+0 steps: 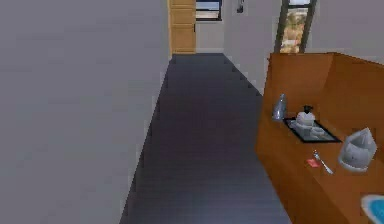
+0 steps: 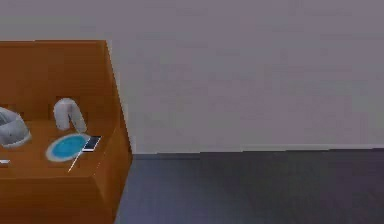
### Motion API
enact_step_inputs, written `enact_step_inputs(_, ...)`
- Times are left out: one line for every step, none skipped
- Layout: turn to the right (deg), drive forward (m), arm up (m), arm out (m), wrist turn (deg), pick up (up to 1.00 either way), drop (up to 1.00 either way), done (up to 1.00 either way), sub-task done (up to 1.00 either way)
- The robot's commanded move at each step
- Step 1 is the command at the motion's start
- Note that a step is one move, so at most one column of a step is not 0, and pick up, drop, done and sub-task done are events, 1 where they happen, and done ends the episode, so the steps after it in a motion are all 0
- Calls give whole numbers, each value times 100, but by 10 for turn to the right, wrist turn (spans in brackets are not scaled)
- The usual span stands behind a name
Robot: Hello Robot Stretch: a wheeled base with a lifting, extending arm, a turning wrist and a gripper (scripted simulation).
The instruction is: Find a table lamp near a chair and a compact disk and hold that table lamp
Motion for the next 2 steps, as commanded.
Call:
enact_step_inputs(0,100,0,0,0,0,0,0,0)
enact_step_inputs(0,100,0,0,0,0,0,0,0)
